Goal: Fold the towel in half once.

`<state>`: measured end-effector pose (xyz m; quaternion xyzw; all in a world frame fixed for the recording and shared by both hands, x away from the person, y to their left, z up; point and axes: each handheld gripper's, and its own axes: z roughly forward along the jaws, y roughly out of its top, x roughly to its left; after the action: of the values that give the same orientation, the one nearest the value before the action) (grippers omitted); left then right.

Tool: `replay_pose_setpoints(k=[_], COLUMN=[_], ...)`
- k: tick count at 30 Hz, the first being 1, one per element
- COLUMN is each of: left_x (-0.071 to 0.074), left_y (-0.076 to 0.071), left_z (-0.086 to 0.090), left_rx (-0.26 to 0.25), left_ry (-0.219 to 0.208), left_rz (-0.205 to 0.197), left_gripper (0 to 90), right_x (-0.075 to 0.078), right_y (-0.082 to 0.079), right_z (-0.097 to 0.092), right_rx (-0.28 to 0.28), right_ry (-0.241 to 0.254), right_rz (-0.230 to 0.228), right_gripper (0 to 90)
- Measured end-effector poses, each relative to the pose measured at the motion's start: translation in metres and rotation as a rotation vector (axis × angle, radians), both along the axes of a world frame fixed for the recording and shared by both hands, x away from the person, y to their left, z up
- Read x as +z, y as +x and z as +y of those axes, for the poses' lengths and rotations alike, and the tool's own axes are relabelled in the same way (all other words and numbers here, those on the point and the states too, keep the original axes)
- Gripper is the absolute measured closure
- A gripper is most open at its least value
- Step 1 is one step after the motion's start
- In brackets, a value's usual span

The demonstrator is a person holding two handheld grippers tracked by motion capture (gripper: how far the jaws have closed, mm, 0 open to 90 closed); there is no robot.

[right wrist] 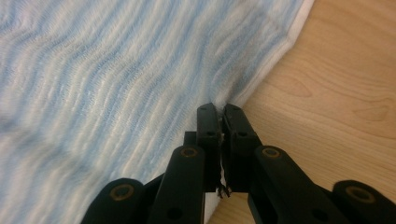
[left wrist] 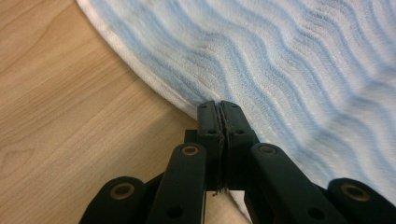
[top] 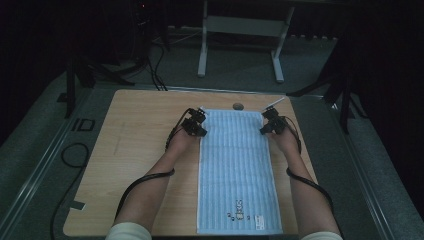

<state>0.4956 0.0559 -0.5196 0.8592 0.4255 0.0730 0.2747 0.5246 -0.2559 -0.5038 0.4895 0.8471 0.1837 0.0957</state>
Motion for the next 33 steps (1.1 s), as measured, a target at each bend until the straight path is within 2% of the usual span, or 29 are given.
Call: replay_pose_setpoints(k=[2, 3, 6, 7, 8, 9, 12, 13, 14, 16, 18, 19, 21, 22, 24, 25, 26, 27, 30, 31, 33], left_x=[0.004, 0.01, 0.017, 0.024, 0.024, 0.03, 0.032, 0.034, 0.034, 0.031, 0.031, 0.026, 0.02, 0.018, 0.018, 0.006, 0.006, 0.002, 0.001, 0.003, 0.009], left_y=[-0.002, -0.005, -0.011, -0.017, -0.017, -0.023, -0.027, -0.035, -0.04, -0.056, -0.056, -0.071, -0.082, -0.086, -0.086, -0.1, -0.1, -0.107, -0.109, -0.114, -0.12], left_z=[0.002, 0.004, 0.008, 0.013, 0.013, 0.018, 0.02, 0.021, 0.021, 0.02, 0.02, 0.018, 0.018, 0.018, 0.018, 0.017, 0.017, 0.016, 0.016, 0.02, 0.022], left_rx=[-0.006, -0.015, -0.034, -0.045, -0.045, -0.048, -0.055, -0.064, -0.074, -0.104, -0.104, -0.125, -0.147, -0.147, -0.147, -0.175, -0.175, -0.198, -0.201, -0.208, -0.209], left_ry=[-0.002, -0.025, -0.039, -0.061, -0.061, -0.077, -0.079, -0.075, -0.081, -0.08, -0.08, -0.059, -0.061, -0.059, -0.059, -0.05, -0.05, -0.032, -0.022, -0.021, -0.001], left_rz=[-0.009, -0.012, -0.026, -0.038, -0.038, -0.048, -0.053, -0.065, -0.069, -0.076, -0.076, -0.081, -0.068, -0.066, -0.066, -0.027, -0.027, -0.014, -0.006, 0.01, -0.014], left_gripper=[87.3, 87.2, 87.1, 87.1, 87.1, 87.1, 87.1, 87.1, 87.1, 87.1, 87.1, 87.0, 86.9, 86.9, 86.9, 86.8, 86.7, 86.6, 85.7, 79.9, 69.5], right_x=[0.007, 0.01, 0.017, 0.02, 0.022, 0.024, 0.027, 0.027, 0.029, 0.028, 0.027, 0.024, 0.02, 0.017, 0.015, 0.008, 0.006, 0.003, 0.001, -0.001, 0.003], right_y=[-0.004, -0.006, -0.016, -0.02, -0.025, -0.03, -0.04, -0.04, -0.055, -0.064, -0.068, -0.077, -0.086, -0.093, -0.097, -0.109, -0.112, -0.115, -0.118, -0.122, -0.124], right_z=[0.0, 0.0, -0.001, -0.002, -0.003, -0.004, -0.005, -0.005, -0.006, -0.007, -0.008, -0.009, -0.01, -0.012, -0.012, -0.016, -0.019, -0.021, -0.024, -0.035, -0.04], right_rx=[0.013, 0.018, 0.041, 0.045, 0.05, 0.056, 0.077, 0.077, 0.104, 0.115, 0.122, 0.131, 0.147, 0.151, 0.155, 0.164, 0.165, 0.16, 0.151, 0.125, 0.114], right_ry=[0.006, 0.007, 0.006, 0.015, 0.027, 0.041, 0.053, 0.053, 0.061, 0.061, 0.059, 0.063, 0.063, 0.07, 0.074, 0.077, 0.08, 0.077, 0.075, 0.071, 0.083], right_rz=[-0.013, -0.023, -0.048, -0.057, -0.062, -0.071, -0.082, -0.082, -0.103, -0.106, -0.107, -0.106, -0.101, -0.102, -0.099, -0.093, -0.085, -0.075, -0.073, -0.063, -0.072], right_gripper=[86.4, 86.4, 86.4, 86.4, 86.4, 86.4, 86.3, 86.3, 86.3, 86.3, 86.3, 86.2, 86.1, 86.0, 86.0, 85.1, 83.7, 83.2, 83.2, 81.2, 81.3])
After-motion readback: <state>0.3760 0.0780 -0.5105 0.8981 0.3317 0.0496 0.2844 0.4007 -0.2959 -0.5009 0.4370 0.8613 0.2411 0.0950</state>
